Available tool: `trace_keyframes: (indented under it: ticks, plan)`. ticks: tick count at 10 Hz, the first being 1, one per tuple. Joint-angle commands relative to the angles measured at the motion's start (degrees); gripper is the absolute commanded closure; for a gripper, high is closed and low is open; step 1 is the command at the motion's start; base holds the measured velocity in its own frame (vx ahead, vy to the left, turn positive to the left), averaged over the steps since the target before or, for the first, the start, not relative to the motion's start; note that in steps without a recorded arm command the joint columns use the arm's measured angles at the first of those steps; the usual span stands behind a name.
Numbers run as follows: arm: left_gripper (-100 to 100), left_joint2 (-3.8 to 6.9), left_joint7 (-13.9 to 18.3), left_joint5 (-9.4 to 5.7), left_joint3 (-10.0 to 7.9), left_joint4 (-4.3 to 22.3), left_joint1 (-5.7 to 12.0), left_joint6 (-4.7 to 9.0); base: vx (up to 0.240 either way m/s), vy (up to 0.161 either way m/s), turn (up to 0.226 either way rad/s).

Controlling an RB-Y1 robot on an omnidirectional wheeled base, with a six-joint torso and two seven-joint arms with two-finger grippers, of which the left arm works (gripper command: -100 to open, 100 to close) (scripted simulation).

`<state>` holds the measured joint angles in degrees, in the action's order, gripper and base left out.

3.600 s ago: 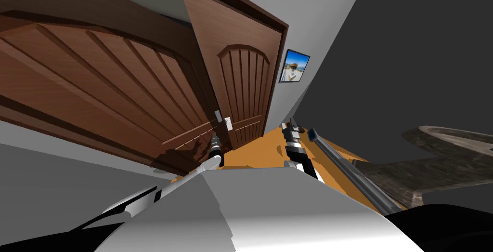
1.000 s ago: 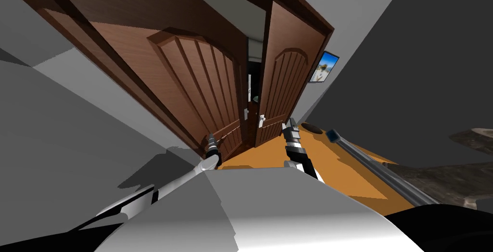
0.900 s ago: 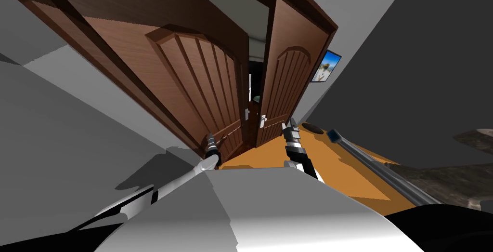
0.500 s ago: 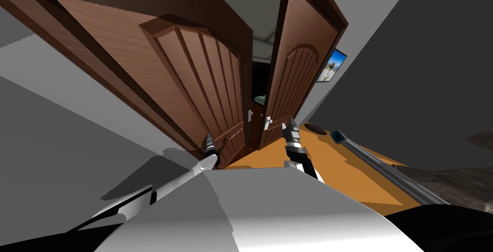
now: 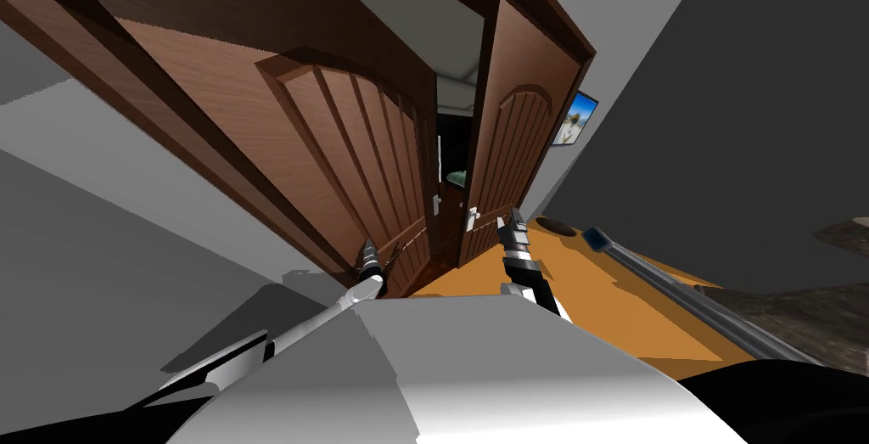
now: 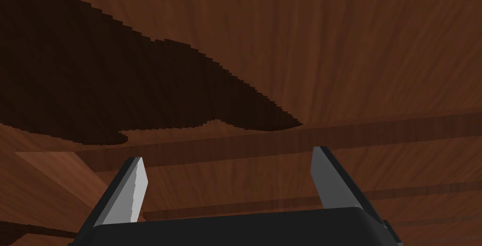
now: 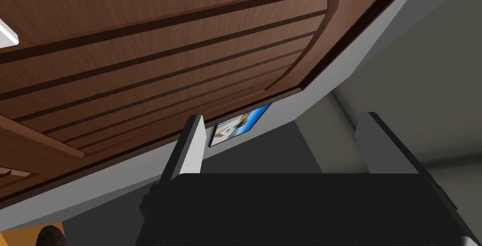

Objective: Push the door open

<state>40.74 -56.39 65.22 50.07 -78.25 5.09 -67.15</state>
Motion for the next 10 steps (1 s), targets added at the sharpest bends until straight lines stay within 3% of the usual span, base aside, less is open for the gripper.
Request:
trace_keyframes:
  ticks: [1,10]
  plan:
    - [-100,1.08,0.1,0.09,-1.58,0.6,1.17,-0.78,0.03,0.028,-0.014]
    - [-100,1.36,0.1,-0.66,-2.75,2.2,1.2,-0.51,0.049,0.019,-0.028]
